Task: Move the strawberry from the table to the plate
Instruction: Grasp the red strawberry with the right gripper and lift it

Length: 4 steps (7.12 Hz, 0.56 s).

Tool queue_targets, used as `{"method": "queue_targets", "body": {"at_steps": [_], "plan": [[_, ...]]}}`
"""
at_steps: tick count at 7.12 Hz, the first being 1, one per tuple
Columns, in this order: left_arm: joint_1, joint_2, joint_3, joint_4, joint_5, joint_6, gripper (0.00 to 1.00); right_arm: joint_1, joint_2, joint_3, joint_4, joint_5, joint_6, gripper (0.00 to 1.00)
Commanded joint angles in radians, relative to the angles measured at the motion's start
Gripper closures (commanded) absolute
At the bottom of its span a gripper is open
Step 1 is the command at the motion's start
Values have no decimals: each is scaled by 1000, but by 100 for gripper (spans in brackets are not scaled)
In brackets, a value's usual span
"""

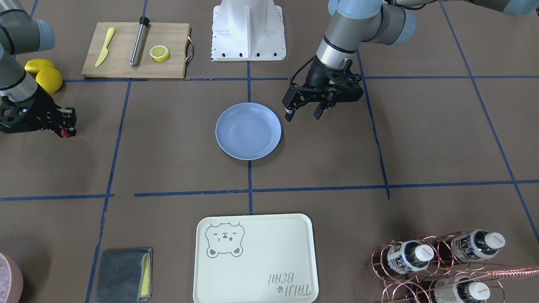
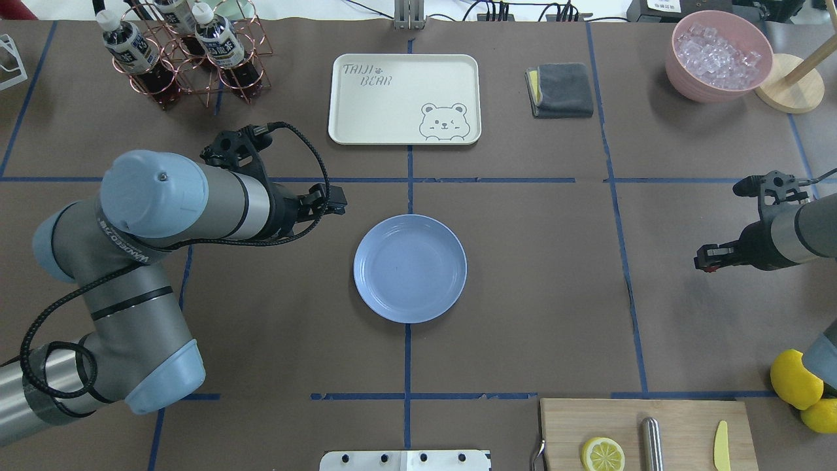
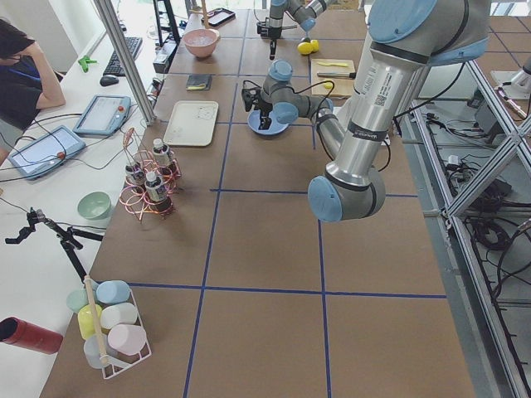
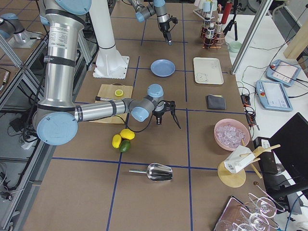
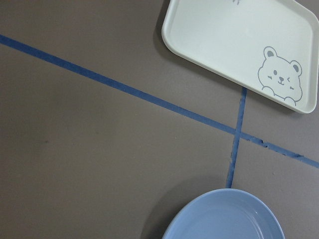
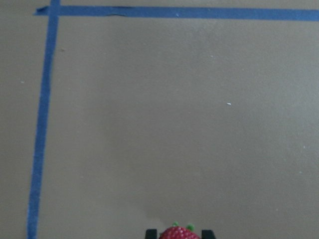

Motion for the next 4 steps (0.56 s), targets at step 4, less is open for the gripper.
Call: {"method": "queue_targets", "body": {"at_steps": [4], "plan": [[-203, 201, -63, 18, -119, 380, 0, 2, 261, 80, -219, 53, 48, 100]]}}
